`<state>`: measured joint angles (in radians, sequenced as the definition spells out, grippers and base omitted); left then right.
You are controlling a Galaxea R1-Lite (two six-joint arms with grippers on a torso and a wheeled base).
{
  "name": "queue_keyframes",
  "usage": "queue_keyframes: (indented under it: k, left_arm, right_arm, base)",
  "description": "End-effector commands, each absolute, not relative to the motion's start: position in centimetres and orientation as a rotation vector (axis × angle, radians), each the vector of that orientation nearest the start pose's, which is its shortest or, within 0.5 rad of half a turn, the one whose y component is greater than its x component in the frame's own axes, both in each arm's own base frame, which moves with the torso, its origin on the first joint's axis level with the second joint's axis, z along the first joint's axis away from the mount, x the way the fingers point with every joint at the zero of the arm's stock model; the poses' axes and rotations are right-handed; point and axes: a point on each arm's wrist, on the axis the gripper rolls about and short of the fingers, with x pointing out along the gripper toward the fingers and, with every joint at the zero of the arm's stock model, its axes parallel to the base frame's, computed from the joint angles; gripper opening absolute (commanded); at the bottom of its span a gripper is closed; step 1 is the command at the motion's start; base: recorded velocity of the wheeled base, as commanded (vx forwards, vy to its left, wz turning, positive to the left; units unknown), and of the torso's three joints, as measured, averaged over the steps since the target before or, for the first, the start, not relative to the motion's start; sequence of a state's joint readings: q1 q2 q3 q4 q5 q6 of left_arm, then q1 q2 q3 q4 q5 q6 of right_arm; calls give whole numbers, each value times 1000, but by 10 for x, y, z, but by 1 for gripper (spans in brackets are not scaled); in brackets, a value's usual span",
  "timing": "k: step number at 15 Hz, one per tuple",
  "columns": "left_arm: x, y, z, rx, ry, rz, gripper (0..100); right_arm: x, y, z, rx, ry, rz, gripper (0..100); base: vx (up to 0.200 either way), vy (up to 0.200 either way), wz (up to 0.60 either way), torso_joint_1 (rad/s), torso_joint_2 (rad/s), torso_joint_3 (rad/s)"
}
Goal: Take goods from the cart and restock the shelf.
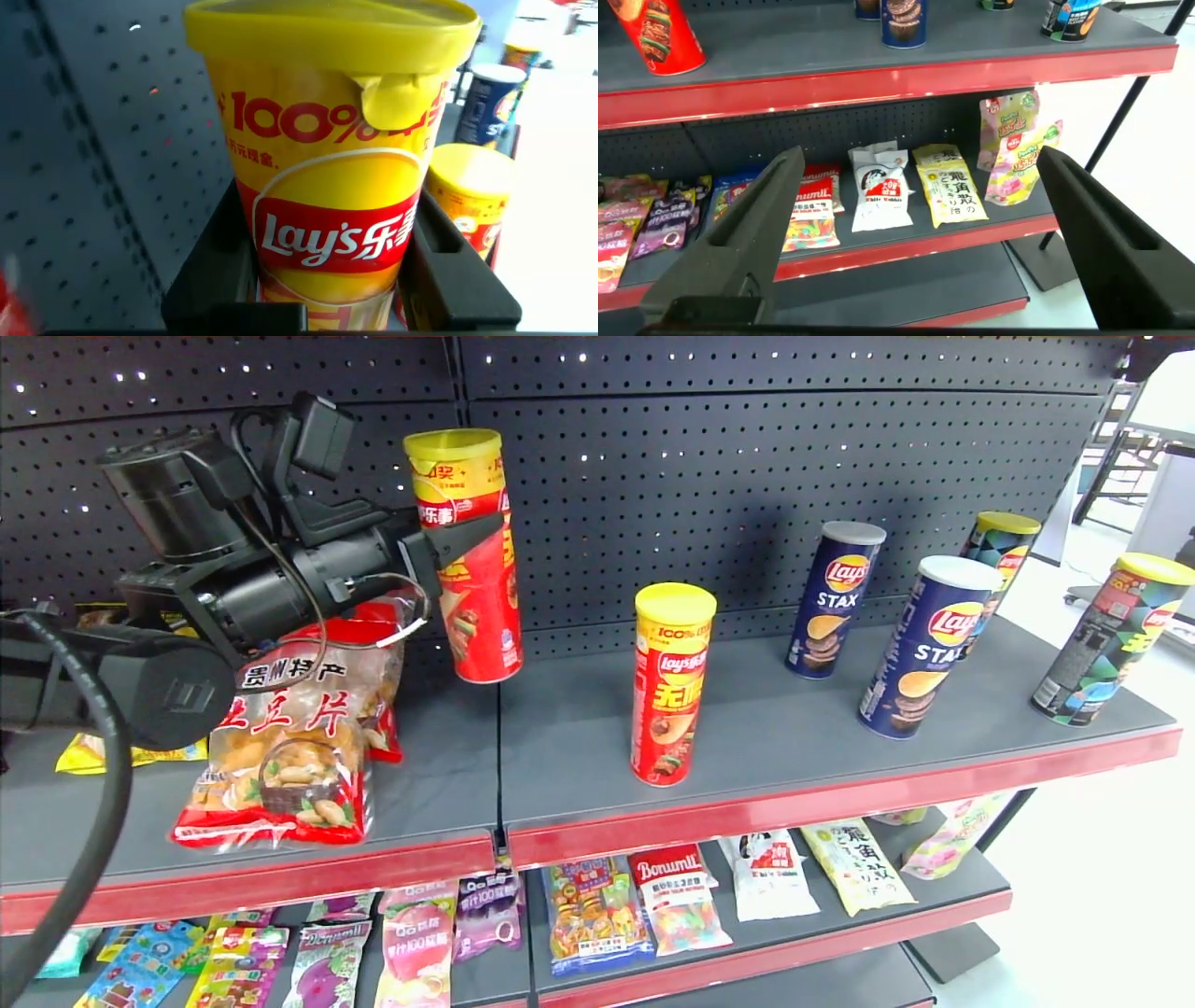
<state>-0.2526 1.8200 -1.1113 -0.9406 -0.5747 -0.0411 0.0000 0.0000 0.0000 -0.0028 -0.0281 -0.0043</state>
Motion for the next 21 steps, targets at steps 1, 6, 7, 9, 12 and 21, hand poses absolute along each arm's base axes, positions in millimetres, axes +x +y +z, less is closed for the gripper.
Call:
queue_keyframes:
  k: [1, 6, 7, 9, 12, 21]
  left_arm:
    - [353, -101, 240, 2, -214, -846, 0]
    - [367, -106, 226, 19, -189, -946, 0]
    - [369, -108, 224, 18, -181, -989, 0]
    - [371, -109, 222, 28, -166, -1099, 0]
    - [383, -112, 218, 40, -149, -1135, 0]
    - [418, -117, 202, 32, -107, -1167, 0]
  right_arm:
    - [-23, -1, 76, -5, -1, -29, 100]
    - [-23, -1, 76, -5, -1, -29, 100]
    - [-23, -1, 76, -5, -1, -28, 100]
    - [-23, -1, 76, -5, -1, -28, 100]
    - [-23, -1, 76, -5, -1, -28, 100]
    - [-23, -1, 76, -5, -1, -28, 100]
  base:
    - [0, 0, 0, 0, 0, 0]
    - [0, 0, 0, 0, 0, 0]
    - [0, 0, 0, 0, 0, 0]
    - [0, 0, 0, 0, 0, 0]
    - [0, 0, 0, 0, 0, 0]
    - [0, 0, 0, 0, 0, 0]
